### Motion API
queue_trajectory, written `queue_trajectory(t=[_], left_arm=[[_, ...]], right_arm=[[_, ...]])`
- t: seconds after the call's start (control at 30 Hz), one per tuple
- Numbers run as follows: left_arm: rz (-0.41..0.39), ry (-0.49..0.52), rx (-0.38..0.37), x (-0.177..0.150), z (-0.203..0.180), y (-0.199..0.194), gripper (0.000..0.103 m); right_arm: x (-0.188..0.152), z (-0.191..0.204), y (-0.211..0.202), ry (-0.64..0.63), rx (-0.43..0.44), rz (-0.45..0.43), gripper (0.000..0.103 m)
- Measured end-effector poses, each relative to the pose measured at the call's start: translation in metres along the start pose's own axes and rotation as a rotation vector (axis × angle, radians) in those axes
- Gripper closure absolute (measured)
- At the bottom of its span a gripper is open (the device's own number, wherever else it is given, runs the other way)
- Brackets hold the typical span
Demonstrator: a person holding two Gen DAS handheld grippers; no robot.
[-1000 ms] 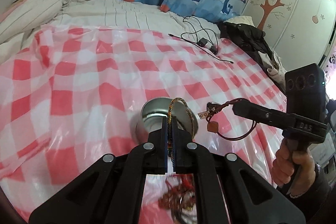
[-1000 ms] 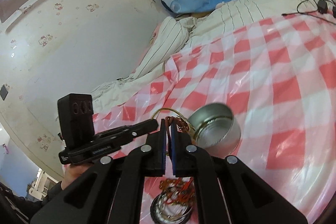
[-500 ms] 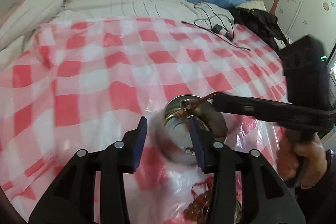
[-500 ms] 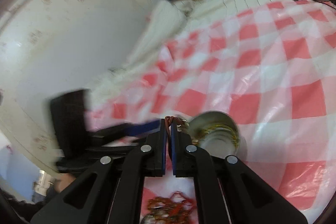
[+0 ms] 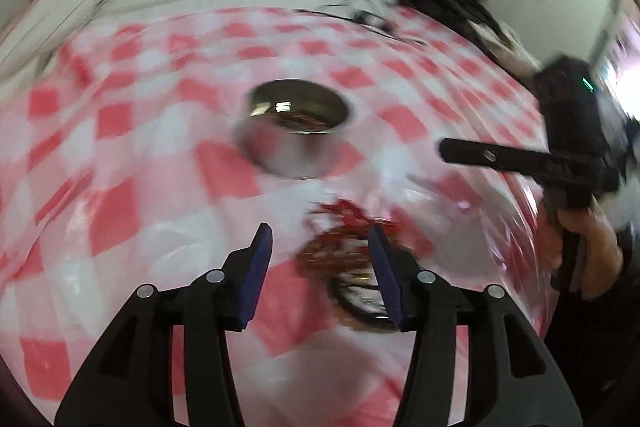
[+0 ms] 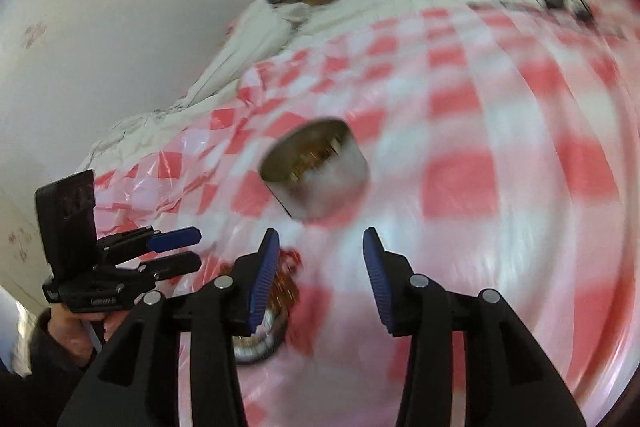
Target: Organize jewelry
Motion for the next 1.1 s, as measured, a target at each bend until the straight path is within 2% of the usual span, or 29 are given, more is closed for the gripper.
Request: queue_trajectory(t=[0.1, 0.43, 0.47, 0.5, 0.53, 0.57, 0.6, 0.67, 0.7, 0.77, 0.9, 0.93, 1.0, 1.1], left_arm=[[0.006, 0.119, 0.008, -0.004, -0.024, 0.007, 0.054], [-0.004, 0.343, 0.114, 0.001, -0.063, 0.035, 0.052], [0.006, 0.354, 0.121, 0.000, -0.065, 0.038, 0.056], [0.018, 0.358, 0.124, 0.000, -0.066, 0.041, 0.067], [0.028, 0.361, 0.123, 0.000, -0.066, 0.044, 0.073], [0.028, 0.353, 0.121, 0.001, -0.065, 0.045, 0.078], [0.026, 0.340, 0.115, 0.003, -0.064, 0.045, 0.089], [0.020, 0.302, 0.107, 0.006, -0.060, 0.044, 0.101], [0.019, 0.266, 0.092, 0.008, -0.055, 0.043, 0.101], [0.008, 0.141, 0.016, 0.013, -0.037, 0.037, 0.102], [-0.036, -0.013, -0.051, 0.018, -0.010, 0.027, 0.102], [-0.053, -0.024, -0.070, 0.020, -0.007, 0.023, 0.102], [-0.056, 0.037, -0.083, 0.020, -0.015, 0.020, 0.102], [-0.071, 0.075, -0.061, 0.020, -0.024, 0.020, 0.102]], right_arm=[[0.005, -0.002, 0.001, 0.028, 0.032, -0.020, 0.056], [0.006, -0.004, 0.008, 0.050, 0.051, -0.012, 0.052], [0.006, -0.004, 0.009, 0.051, 0.052, -0.010, 0.052], [0.005, -0.004, 0.009, 0.052, 0.053, -0.011, 0.049], [0.005, -0.004, 0.009, 0.053, 0.054, -0.011, 0.048], [0.005, -0.004, 0.010, 0.054, 0.058, -0.009, 0.048], [0.005, -0.004, 0.011, 0.054, 0.060, -0.008, 0.048], [0.005, -0.002, 0.012, 0.051, 0.062, -0.004, 0.048], [0.004, -0.002, 0.012, 0.051, 0.063, -0.003, 0.047], [0.003, -0.002, 0.014, 0.050, 0.065, 0.002, 0.047], [0.002, -0.002, 0.017, 0.049, 0.064, 0.012, 0.046], [0.002, -0.002, 0.017, 0.050, 0.063, 0.013, 0.045], [0.001, -0.002, 0.019, 0.051, 0.062, 0.015, 0.044], [0.001, -0.002, 0.019, 0.052, 0.064, 0.017, 0.044]])
Point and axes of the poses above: each gripper's, at about its wrist camera, not at the fingertips, and y roughly the way its jaws point, z to its left, x to its top, the point moved 2 cm from there along y, roughly the way its jaws point, and after that the axes turned 2 degrees about x, right-handed, at the moved point
